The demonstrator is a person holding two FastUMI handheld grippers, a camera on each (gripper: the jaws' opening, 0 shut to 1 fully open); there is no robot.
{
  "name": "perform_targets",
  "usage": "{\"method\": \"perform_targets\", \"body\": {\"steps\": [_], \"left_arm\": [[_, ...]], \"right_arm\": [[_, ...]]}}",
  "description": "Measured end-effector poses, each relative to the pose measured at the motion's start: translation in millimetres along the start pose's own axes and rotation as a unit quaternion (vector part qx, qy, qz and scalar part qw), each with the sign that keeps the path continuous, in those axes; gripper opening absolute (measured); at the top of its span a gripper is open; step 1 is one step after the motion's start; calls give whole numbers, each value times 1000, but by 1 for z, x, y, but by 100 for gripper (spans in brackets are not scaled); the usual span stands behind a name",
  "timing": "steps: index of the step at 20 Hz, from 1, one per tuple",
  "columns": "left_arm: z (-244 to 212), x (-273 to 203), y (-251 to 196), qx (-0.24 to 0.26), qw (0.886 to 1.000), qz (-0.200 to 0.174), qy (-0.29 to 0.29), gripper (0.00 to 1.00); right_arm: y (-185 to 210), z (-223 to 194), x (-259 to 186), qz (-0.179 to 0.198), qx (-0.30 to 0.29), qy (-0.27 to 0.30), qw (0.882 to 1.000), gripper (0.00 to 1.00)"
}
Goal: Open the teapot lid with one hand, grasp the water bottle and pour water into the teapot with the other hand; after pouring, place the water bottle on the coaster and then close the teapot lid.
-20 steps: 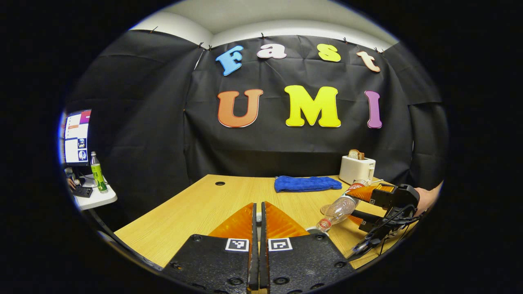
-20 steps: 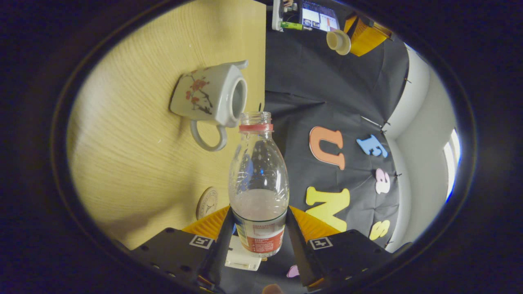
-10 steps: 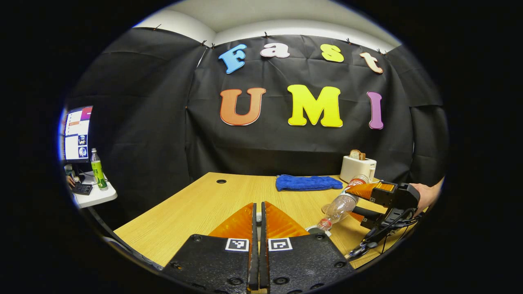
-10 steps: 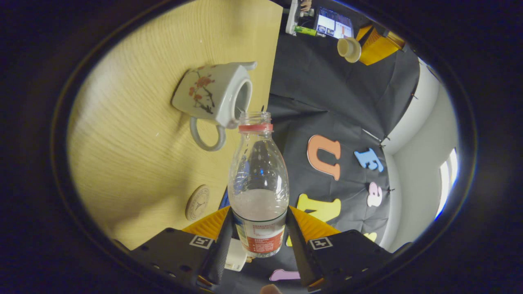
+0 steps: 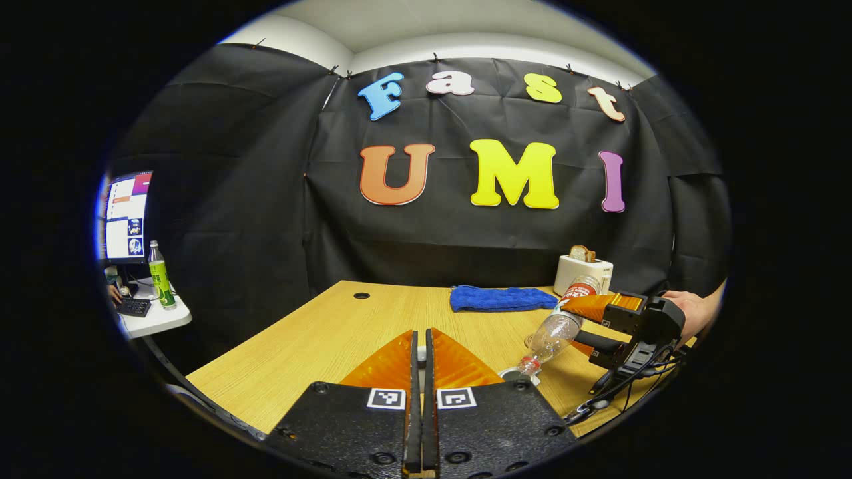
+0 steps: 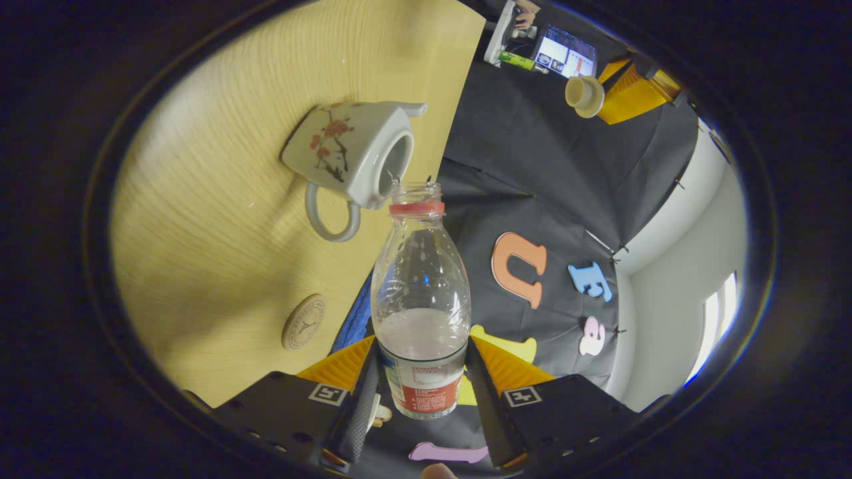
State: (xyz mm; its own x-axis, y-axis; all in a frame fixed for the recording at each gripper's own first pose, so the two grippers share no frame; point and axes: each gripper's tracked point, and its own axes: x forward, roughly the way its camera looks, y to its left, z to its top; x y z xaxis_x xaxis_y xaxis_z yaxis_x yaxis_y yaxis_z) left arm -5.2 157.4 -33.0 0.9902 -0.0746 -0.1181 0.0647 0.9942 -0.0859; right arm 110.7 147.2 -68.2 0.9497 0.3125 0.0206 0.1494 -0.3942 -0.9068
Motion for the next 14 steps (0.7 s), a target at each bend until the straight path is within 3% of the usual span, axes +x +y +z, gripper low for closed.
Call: {"method": "perform_targets", "body": {"steps": [14], "left_arm": [[0,-2,2,0,1000,-1,2,3]], "right_arm": [[-14,4,-2,-17,-46,-7,999,69]]}}
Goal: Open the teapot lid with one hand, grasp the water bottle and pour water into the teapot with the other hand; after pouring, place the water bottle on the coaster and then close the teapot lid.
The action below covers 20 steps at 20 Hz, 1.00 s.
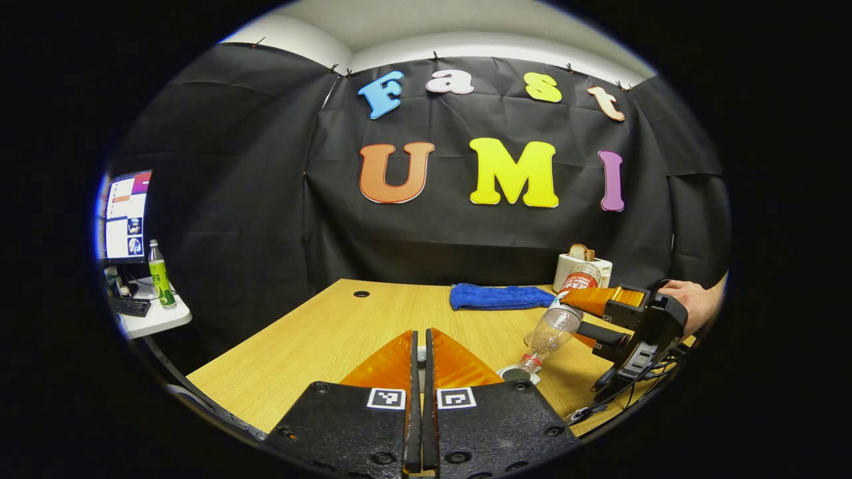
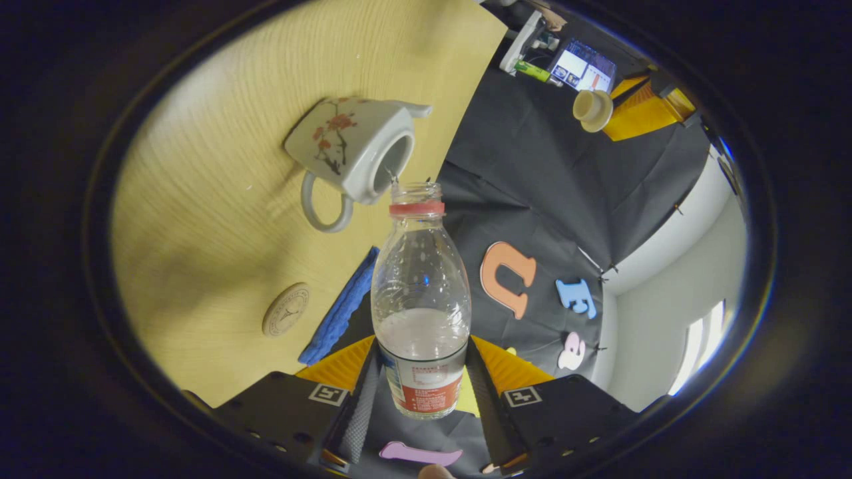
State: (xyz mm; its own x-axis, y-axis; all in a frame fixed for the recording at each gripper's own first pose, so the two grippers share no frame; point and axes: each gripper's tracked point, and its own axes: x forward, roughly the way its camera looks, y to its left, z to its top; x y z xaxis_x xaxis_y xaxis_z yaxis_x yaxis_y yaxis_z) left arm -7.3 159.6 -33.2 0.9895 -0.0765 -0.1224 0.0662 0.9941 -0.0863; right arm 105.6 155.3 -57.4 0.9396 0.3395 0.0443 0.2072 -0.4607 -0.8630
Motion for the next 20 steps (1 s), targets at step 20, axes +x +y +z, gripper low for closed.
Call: {"method": "perform_targets", "body": {"steps": [20], "left_arm": [[7,5,-12,-19,1000,3,-14,4]], "right_arm": [[39,2,-17,129,386,39,913,72]]}}
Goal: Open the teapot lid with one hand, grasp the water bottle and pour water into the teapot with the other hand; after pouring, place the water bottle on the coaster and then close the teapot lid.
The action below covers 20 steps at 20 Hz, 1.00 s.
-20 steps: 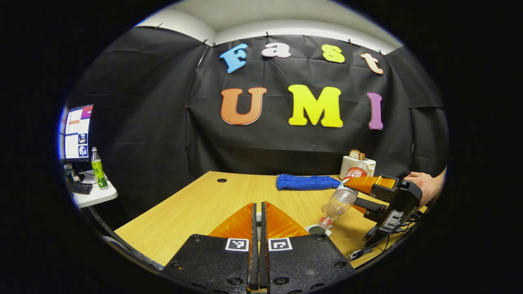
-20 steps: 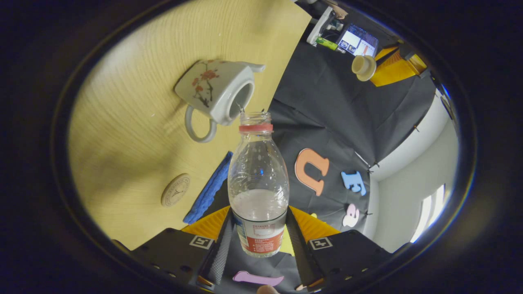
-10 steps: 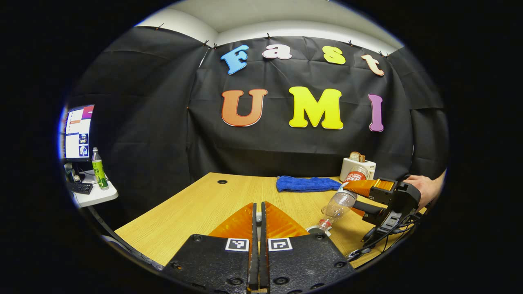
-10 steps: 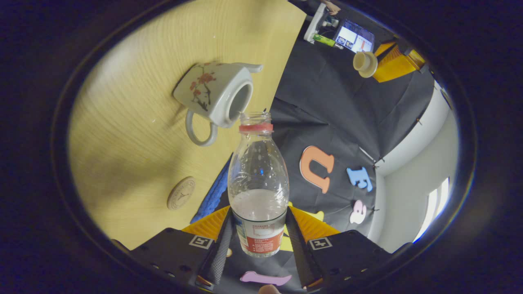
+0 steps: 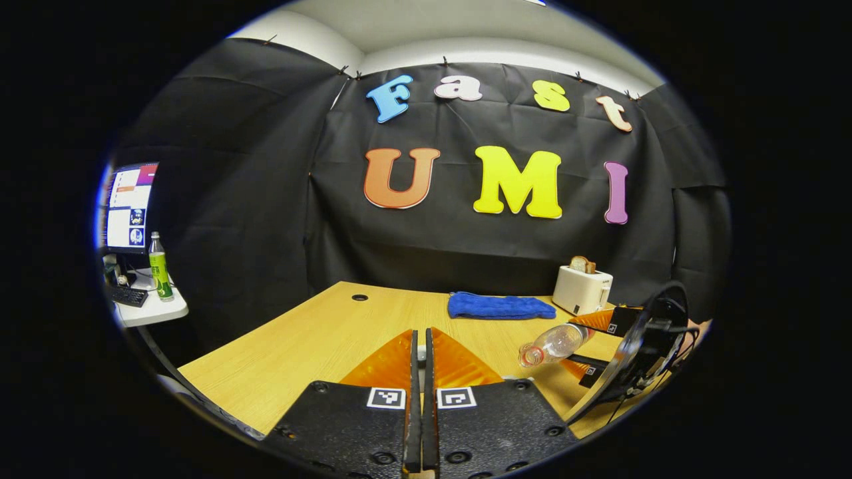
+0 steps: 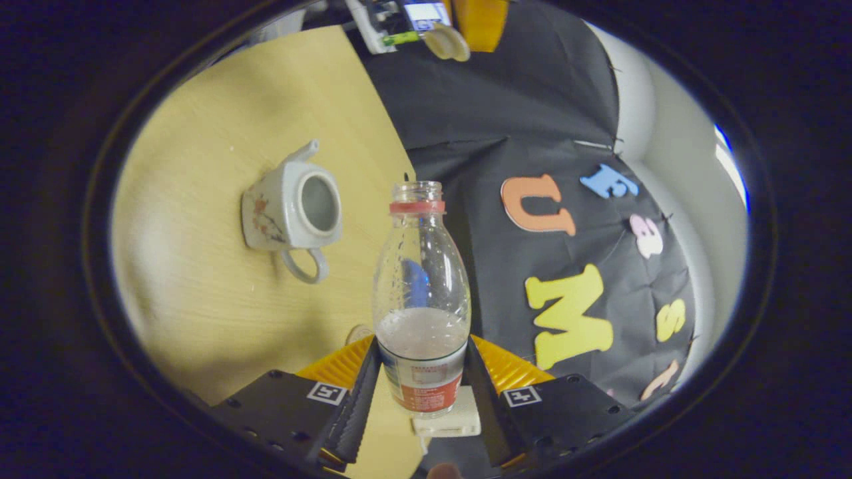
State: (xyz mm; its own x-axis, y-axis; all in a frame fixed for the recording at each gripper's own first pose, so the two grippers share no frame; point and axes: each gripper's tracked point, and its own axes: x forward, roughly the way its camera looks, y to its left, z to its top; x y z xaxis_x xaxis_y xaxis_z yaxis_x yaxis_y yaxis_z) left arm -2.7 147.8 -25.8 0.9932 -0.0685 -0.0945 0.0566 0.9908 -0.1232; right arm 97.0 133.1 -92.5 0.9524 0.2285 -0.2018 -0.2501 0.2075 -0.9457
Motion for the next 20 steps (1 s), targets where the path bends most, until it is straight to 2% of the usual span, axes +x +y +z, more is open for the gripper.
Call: {"method": "perform_targets", "body": {"steps": [1,2,3,4,6,9,11,13,16,17,18,20], "left_arm": [[1,1,-4,3,1000,-3,-1,3],[0,2,-8,5,1000,-6,-1,3],[-1,2,-12,7,1000,-10,-1,4],[-2,4,-15,9,1000,-13,0,4],[-7,8,-20,14,1000,-16,6,4],[-12,10,-28,23,999,-22,13,3],[-13,11,-32,24,999,-28,14,4],[-13,11,-33,25,999,-29,14,3],[-13,10,-30,25,999,-26,14,3],[-12,10,-30,24,999,-25,13,3],[-12,10,-29,23,999,-24,13,3],[-13,10,-27,24,999,-23,13,3]], "right_arm": [[3,2,-3,20,45,-1,999,70],[6,4,-6,38,96,-1,995,72],[7,6,-10,53,144,-2,988,70],[3,10,-14,65,196,-7,978,72],[-10,15,-19,73,277,-19,958,70],[-41,13,-16,67,388,-29,919,70],[-69,1,-8,34,430,-35,901,70],[-82,-5,4,20,470,-44,881,70],[-81,-17,31,33,553,-37,832,70],[-80,-23,42,36,573,-31,818,70],[-77,-27,50,37,581,-23,813,70],[-69,-28,61,41,587,-11,809,70]]}}
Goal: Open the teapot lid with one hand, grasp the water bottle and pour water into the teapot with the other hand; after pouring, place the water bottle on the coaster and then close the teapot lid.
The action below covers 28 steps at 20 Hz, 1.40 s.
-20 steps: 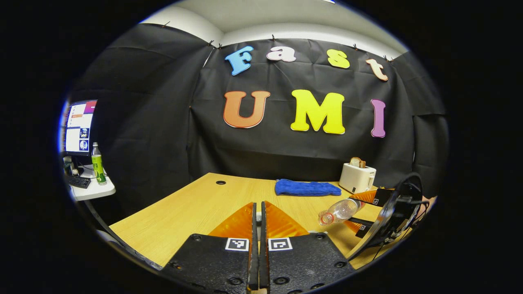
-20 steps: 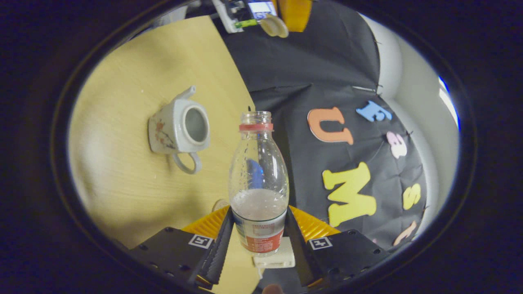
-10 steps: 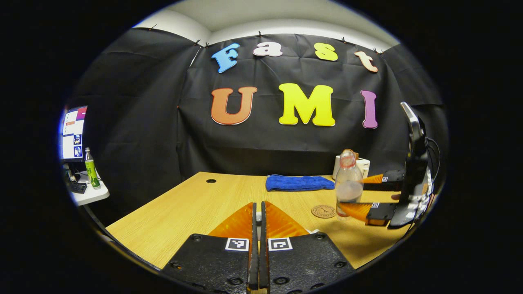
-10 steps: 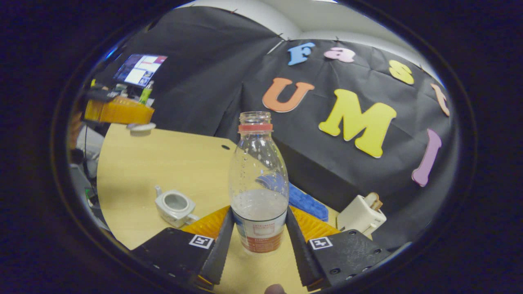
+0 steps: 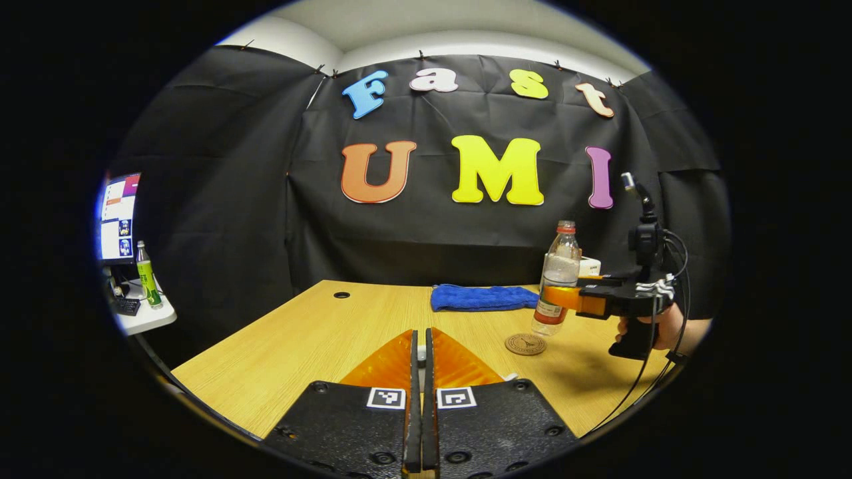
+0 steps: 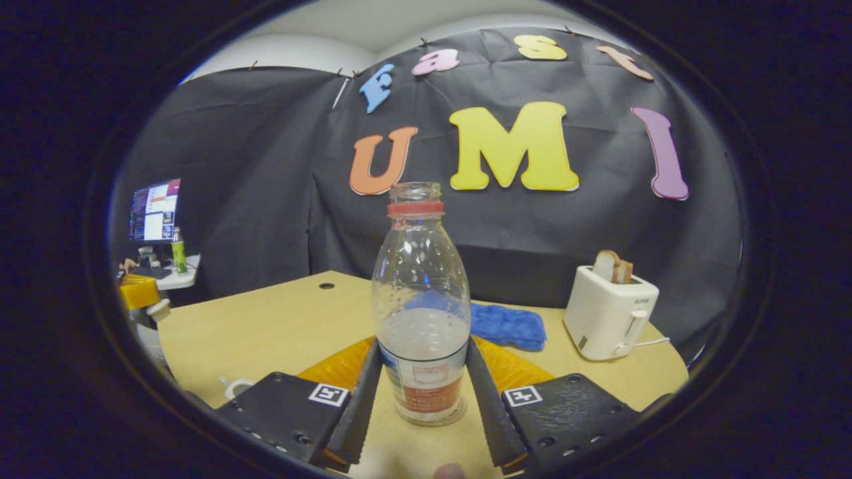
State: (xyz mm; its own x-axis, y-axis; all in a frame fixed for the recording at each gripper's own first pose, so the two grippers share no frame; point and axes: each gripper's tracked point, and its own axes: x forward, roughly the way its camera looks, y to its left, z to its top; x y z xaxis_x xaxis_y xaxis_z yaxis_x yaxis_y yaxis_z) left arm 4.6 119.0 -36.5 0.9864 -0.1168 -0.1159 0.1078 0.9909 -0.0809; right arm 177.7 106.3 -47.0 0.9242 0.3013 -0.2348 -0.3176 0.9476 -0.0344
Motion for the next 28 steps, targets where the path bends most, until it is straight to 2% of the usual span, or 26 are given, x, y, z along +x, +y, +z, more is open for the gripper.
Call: {"method": "perform_targets", "body": {"steps": [5,12,18,20,23,24,28], "left_arm": [[-10,4,8,3,1000,9,13,3],[-15,7,13,1,1000,16,19,3],[-13,7,8,4,1000,11,17,4],[-13,7,6,4,1000,10,17,3],[-12,7,4,6,1000,9,17,3],[-11,7,3,5,1000,8,16,3],[-8,9,-7,2,1000,2,7,3]], "right_arm": [[-3,-22,31,0,12,10,1000,71],[-8,-41,45,-7,15,23,1000,71],[-6,-42,44,-9,13,20,1000,78],[-4,-43,43,-8,7,20,1000,88],[-3,-47,42,-9,6,24,1000,91],[-3,-49,39,-9,10,26,1000,97],[-5,-48,10,-9,33,28,999,96]]}}
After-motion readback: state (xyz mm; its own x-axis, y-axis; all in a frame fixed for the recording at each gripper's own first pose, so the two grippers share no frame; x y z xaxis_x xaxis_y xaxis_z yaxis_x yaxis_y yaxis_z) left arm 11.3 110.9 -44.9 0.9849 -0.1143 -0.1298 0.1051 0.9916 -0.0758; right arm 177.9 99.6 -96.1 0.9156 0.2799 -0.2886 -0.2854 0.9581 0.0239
